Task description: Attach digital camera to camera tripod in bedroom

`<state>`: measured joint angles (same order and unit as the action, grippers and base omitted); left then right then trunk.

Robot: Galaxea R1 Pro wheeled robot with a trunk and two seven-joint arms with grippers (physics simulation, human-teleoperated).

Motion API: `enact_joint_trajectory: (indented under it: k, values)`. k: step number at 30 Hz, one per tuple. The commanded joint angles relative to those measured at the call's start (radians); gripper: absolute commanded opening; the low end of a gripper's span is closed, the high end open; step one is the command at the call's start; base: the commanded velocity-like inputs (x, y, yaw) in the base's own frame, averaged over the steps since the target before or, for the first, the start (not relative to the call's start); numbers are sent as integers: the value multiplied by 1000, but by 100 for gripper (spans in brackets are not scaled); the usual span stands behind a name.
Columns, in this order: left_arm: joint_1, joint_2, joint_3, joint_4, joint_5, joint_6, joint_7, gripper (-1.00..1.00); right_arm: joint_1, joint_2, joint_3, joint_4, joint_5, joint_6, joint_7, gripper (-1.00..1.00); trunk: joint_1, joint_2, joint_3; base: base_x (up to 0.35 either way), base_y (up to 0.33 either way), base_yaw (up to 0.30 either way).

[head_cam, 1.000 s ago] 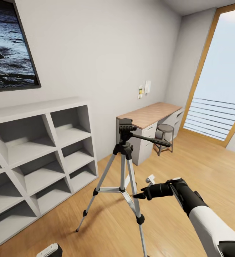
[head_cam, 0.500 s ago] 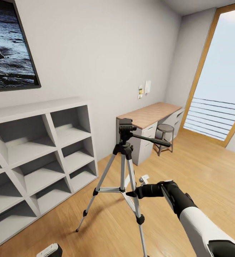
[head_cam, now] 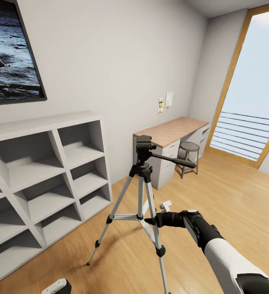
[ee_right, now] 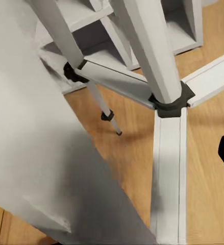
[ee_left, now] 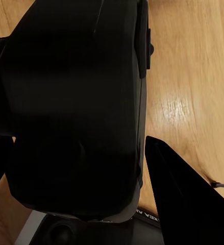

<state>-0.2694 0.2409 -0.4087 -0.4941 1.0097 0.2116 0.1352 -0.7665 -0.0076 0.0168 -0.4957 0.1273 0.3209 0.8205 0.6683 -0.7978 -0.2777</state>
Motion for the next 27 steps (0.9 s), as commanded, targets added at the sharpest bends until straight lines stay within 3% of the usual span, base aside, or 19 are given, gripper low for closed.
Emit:
enact_joint_trajectory:
  k: [1,9,10,27]
  values:
    - [-1,1,-7,-3,7,2,6,-100,0,0,2,-2,3,5,-6,100,0,-1,-1,0,0,0]
    - [0,1,-7,-3,7,2,6,-100,0,1,2,-1,-24,-39,-67,100,0,-1,-1,0,0,0]
    - [0,1,-7,-3,7,2,6,-100,0,0,2,1,-33,-43,-69,-100,0,-1,-1,0,0,0]
    - [-1,1,-7,-3,7,2,7,-100,0,0,3,28,-39,-56,-80,-100,0,-1,-1,0,0,0]
